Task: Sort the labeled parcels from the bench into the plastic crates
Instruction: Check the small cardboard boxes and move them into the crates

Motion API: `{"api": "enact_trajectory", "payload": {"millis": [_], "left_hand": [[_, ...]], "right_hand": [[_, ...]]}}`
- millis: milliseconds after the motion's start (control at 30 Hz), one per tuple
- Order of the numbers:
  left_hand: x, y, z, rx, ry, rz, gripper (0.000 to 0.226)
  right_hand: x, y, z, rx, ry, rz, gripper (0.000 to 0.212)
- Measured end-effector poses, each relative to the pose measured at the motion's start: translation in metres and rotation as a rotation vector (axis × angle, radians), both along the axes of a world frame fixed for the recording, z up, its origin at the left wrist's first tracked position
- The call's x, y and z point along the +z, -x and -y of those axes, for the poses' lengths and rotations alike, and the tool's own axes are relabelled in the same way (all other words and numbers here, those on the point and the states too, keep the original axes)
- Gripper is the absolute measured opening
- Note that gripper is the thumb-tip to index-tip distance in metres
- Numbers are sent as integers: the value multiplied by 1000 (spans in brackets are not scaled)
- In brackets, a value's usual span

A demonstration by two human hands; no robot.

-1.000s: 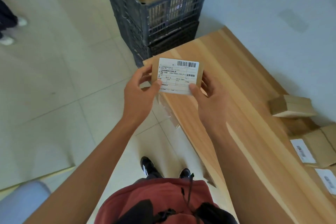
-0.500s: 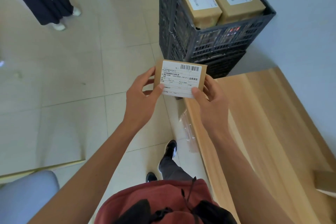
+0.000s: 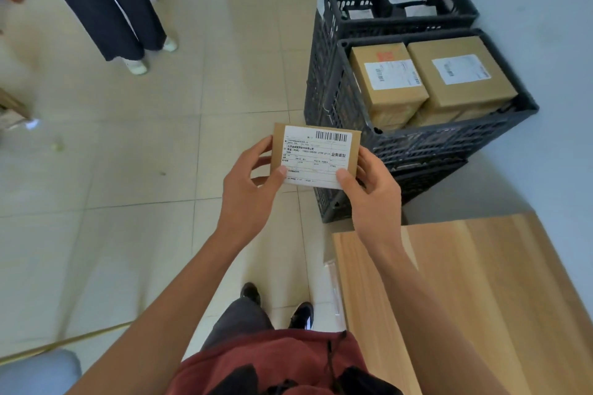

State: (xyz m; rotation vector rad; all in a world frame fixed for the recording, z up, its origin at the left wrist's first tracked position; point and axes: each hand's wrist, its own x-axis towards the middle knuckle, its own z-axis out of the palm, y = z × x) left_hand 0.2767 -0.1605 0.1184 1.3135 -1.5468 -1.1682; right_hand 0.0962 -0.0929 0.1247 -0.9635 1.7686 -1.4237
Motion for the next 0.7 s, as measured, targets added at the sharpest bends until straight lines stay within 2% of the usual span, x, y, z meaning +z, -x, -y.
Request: {"api": "enact_trajectory", "payload": {"millis": [400,700], "left_hand": [[-1,2,197,-39,1,-33,51],[6,20,315,-137,8,-65,51]], "right_hand": [[9,-5,186,-37,-15,-64,45],[19,4,284,-127,-7,-29,43]]}}
